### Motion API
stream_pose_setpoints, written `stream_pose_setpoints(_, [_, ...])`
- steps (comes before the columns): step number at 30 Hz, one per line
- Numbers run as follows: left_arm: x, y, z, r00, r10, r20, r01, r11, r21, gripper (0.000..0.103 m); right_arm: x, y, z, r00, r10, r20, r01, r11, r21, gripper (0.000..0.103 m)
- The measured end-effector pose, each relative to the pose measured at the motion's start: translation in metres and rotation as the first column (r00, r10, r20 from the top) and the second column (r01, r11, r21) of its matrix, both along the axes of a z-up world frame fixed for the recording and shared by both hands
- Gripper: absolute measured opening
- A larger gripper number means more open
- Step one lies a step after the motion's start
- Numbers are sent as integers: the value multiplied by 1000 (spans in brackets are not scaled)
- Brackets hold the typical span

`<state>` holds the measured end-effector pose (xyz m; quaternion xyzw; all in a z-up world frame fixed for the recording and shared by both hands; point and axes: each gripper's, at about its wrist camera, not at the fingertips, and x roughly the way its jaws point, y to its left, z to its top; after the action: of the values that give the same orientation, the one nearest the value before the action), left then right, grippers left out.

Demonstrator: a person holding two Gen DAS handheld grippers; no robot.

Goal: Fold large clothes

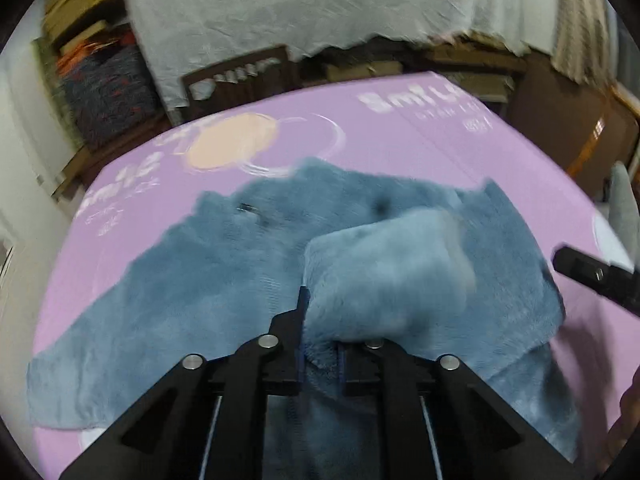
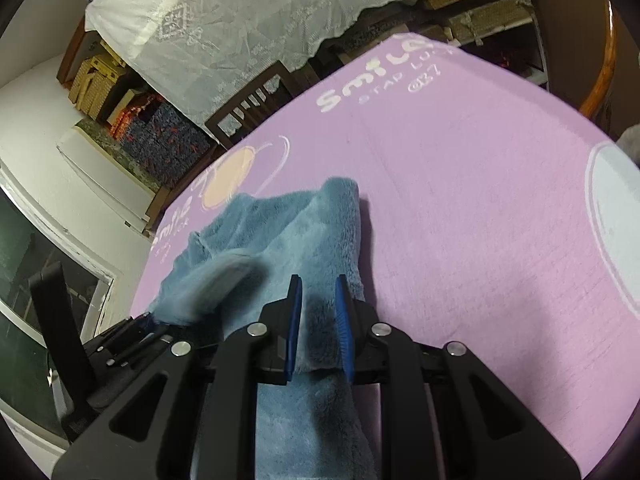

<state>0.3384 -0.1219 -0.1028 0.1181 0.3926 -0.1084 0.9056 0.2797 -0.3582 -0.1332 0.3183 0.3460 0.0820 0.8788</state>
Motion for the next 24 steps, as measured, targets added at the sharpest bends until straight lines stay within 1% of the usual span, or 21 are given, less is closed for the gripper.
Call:
stream_pose_setpoints(2, [-1,19,12,998,51,42,-50,998,-34,11,0,5,1,1000,17,10,-17,1000,-5,17])
stream_pose_setpoints(3, [-1,32,17,996,78,48,-75,996,-58,14,2,10,0,999,33,7,-32,999,-14,17])
stream_pose_setpoints(5, [0,45,18,993,105,46,-102,992,-73,15,7,19,-5,997,69,-21,-70,997,-31,16])
stream_pose_setpoints(6, [0,55,15,991,128,44,-125,990,-71,20,10,23,-9,996,81,-43,-82,996,-38,16])
stream_pose_setpoints(8, [3,70,3,986,165,3,-164,984,-70,27,13,28,-14,993,89,-77,-94,993,-69,16])
stream_pose_setpoints(9, [4,74,-2,985,172,-19,-173,982,-75,31,14,30,-16,992,87,-88,-95,991,-92,13])
stream_pose_setpoints(10, [7,82,-10,981,183,-61,-188,978,-91,31,14,31,-17,992,85,-95,-95,989,-111,11])
stream_pose_setpoints(12, [12,95,-17,974,198,-111,-211,971,-116,31,15,31,-17,992,81,-99,-93,988,-123,9])
stream_pose_setpoints(13, [14,102,-20,969,211,-130,-227,965,-129,32,15,31,-17,992,79,-103,-91,988,-123,7])
stream_pose_setpoints(16, [16,120,-22,957,244,-157,-271,945,-183,33,16,27,-19,991,81,-105,-92,991,-96,6])
stream_pose_setpoints(18, [16,128,-21,951,265,-160,-293,937,-192,33,14,23,-16,993,81,-87,-89,992,-86,6])
stream_pose_setpoints(20, [11,137,-15,946,285,-154,-313,926,-212,33,7,24,-3,997,76,-29,-78,991,-111,11])
stream_pose_setpoints(21, [9,139,-10,946,290,-148,-317,922,-223,32,4,24,2,997,71,-7,-71,990,-121,11])
stream_pose_setpoints(23, [1,145,2,949,292,-117,-313,915,-254,30,11,26,15,997,74,15,-71,988,-137,11])
stream_pose_setpoints(24, [0,142,10,955,279,-99,-295,919,-261,30,18,28,21,997,78,13,-76,986,-149,11])
